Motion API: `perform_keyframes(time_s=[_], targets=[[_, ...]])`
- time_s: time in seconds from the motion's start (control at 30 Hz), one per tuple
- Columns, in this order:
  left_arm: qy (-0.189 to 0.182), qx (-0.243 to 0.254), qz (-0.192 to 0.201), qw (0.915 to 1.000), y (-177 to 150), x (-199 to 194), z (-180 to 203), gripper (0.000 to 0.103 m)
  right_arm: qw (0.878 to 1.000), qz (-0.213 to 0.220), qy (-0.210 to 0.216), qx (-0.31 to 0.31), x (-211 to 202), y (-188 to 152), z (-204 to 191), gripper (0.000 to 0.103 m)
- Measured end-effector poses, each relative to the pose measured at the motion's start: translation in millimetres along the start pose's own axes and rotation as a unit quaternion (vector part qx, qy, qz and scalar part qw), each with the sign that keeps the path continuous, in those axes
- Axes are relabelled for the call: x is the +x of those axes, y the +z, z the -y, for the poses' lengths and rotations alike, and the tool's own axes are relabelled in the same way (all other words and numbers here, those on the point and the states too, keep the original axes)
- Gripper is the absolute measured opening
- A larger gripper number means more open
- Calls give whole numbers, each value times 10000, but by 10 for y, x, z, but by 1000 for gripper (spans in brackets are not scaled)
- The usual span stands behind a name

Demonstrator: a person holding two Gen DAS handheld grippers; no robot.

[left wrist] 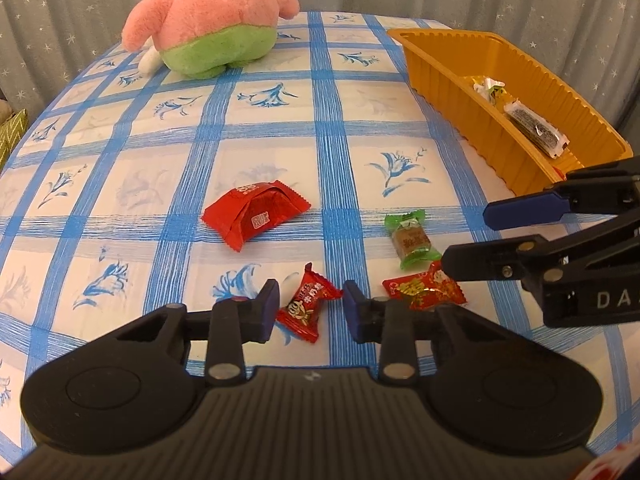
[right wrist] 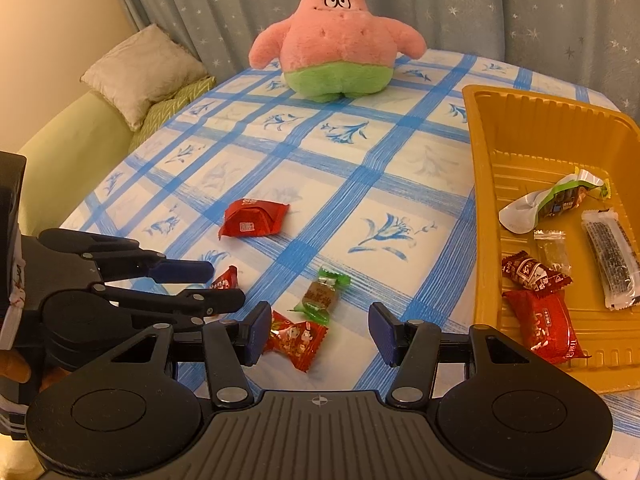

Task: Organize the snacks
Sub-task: 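Grasp a small red candy with the left gripper while the right gripper grasps a green-wrapped candy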

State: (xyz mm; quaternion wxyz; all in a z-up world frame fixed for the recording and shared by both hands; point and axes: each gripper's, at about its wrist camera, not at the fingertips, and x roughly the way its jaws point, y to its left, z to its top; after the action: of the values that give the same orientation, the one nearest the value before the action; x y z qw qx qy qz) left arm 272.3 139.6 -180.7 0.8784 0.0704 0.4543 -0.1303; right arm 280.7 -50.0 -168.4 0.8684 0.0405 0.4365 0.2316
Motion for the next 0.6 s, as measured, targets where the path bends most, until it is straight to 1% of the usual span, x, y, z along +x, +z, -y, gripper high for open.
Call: perform_keyframes(time_s=[0.03, 0.07, 0.13, 0.2, 0.4, 0.43, 0.47, 0.6], targets=[[3, 29, -22, 10000, -5, 8, 8, 25, 10000, 1, 4, 8, 4, 5, 4, 55], [19, 65, -35, 10000, -11, 13, 16, 24, 10000, 4, 5, 15, 3, 5, 4, 55], [65, 124, -19, 9999, -28, 10, 25, 18, 10000, 9, 4, 9, 4, 6, 3, 55], [133, 87, -4, 9999, -42, 0, 8, 15, 10000, 15, 7, 6, 9, 12, 0, 55], [280, -206, 93, 9994, -48, -122, -132, 15, 10000, 11, 22, -54, 31, 51, -34, 54], [307, -269, 102, 9991, -45, -145, -163, 15, 10000, -8, 22, -67, 44, 61, -40, 52], [333, -330, 114, 9988, -43, -166, -194, 15, 10000, -30, 40, -83, 56, 69, -49, 46], [439, -578, 165, 9972, -33, -249, -318, 15, 9998, -172, 9, -47, 139, 122, -76, 42]])
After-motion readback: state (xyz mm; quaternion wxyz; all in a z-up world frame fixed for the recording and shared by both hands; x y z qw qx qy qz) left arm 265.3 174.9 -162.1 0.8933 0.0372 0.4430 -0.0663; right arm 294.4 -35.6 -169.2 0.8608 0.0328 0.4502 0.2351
